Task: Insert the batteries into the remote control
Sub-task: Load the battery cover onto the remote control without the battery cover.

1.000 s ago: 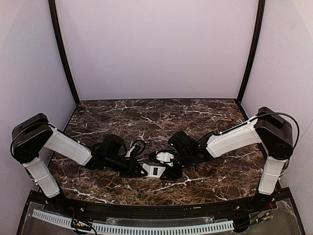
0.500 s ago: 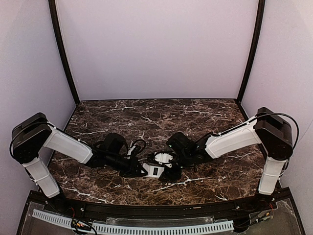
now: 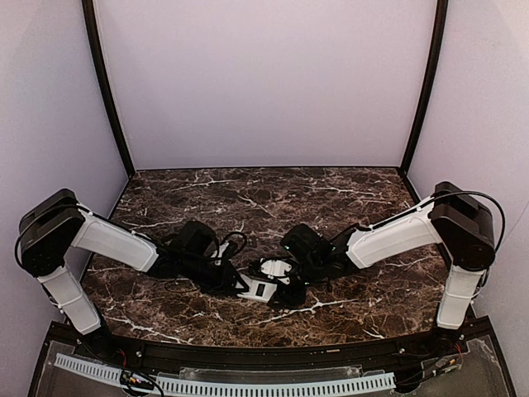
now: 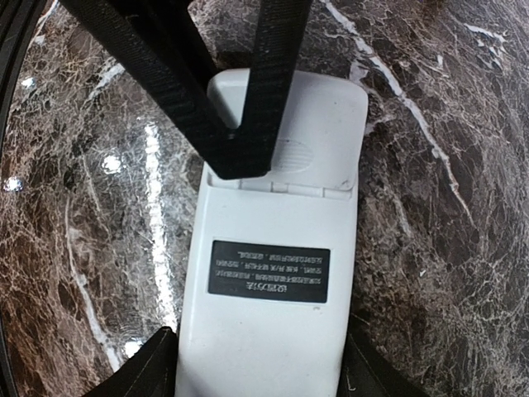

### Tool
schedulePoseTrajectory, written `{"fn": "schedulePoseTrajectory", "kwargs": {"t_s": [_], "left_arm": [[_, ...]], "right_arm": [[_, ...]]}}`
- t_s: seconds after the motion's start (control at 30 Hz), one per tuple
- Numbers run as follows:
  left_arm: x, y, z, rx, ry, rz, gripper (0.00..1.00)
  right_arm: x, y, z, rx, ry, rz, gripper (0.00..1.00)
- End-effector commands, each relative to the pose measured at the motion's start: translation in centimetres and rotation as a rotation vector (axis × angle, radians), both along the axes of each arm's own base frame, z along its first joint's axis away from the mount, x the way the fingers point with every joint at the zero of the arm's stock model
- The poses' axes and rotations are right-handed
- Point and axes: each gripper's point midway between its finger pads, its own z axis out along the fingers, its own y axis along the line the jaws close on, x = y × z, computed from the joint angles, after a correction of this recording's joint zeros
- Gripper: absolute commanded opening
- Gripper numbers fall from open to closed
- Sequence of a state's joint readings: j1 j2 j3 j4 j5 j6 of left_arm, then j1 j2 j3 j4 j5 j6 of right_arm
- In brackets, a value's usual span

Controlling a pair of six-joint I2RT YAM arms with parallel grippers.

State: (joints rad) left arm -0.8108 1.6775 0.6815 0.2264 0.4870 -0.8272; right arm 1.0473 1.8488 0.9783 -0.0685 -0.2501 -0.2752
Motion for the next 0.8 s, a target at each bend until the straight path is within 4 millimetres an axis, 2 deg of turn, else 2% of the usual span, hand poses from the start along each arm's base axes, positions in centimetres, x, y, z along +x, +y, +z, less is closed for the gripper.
{"fn": "schedulePoseTrajectory", "kwargs": {"t_s": [0.0, 0.2, 0.43, 0.77], "left_arm": [[-0.7, 2.6, -2.0, 0.135, 0.025, 0.022, 0.2], [-0.8, 2.2, -1.1, 0.131, -0.012, -0.001, 0.25], [-0.8, 1.2, 0.4, 0.1, -0.063, -0.038, 0.26], [-0.6, 1.6, 1.1, 0.112, -0.095, -0.031, 0.32]], "right_arm": [[-1.4, -1.2, -2.2, -0.073, 0.062, 0.005, 0.64], [-1.1, -1.2, -2.0, -0.066, 0.063, -0.009, 0.63], [-0.8, -1.2, -1.8, -0.051, 0.07, -0.022, 0.62], [-0.7, -1.3, -1.5, -0.028, 0.081, -0.028, 0.61]]}}
